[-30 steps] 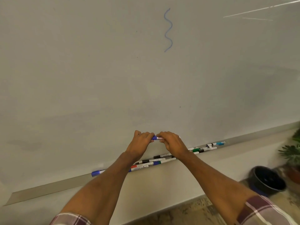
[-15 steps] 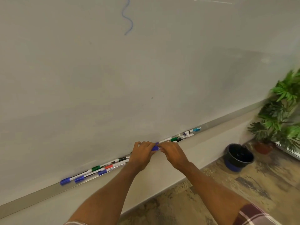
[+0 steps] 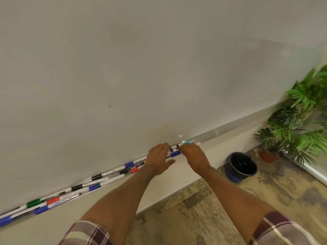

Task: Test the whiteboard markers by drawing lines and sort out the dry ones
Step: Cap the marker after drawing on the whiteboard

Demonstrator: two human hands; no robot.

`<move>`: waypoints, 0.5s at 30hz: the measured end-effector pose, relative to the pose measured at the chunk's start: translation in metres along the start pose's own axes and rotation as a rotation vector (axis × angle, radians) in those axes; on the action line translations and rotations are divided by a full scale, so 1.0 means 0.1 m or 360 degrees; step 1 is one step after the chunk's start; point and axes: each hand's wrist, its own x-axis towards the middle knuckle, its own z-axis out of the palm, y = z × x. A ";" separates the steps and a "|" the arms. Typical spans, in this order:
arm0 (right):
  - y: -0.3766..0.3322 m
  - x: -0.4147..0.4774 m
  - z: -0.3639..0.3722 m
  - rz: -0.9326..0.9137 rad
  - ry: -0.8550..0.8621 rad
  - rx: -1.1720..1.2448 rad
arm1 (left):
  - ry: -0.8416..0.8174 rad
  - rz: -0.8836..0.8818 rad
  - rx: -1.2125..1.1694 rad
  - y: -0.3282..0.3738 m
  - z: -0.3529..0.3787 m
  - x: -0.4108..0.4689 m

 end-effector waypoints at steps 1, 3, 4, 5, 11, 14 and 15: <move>0.19 0.03 0.01 0.0020 -0.0019 -0.0012 | -0.0010 0.0005 -0.0005 0.07 0.08 0.14; 0.55 0.05 0.06 0.0058 -0.0094 -0.0057 | -0.0049 0.0008 -0.0003 0.23 0.26 0.42; 0.71 0.05 0.08 0.0079 -0.0139 -0.0080 | -0.0063 0.0006 0.0005 0.30 0.35 0.55; 0.88 0.05 0.10 0.0098 -0.0169 -0.0095 | -0.0085 0.0000 0.0010 0.38 0.44 0.68; 1.78 0.20 0.20 0.0262 -0.0212 -0.0105 | -0.0200 0.0104 0.0086 0.71 0.86 1.43; 2.06 0.29 0.23 0.0324 -0.0188 -0.0060 | -0.0195 0.0117 0.0114 0.80 1.02 1.72; 2.15 0.32 0.23 0.0334 -0.0181 -0.0042 | -0.0193 0.0110 0.0101 0.83 1.07 1.79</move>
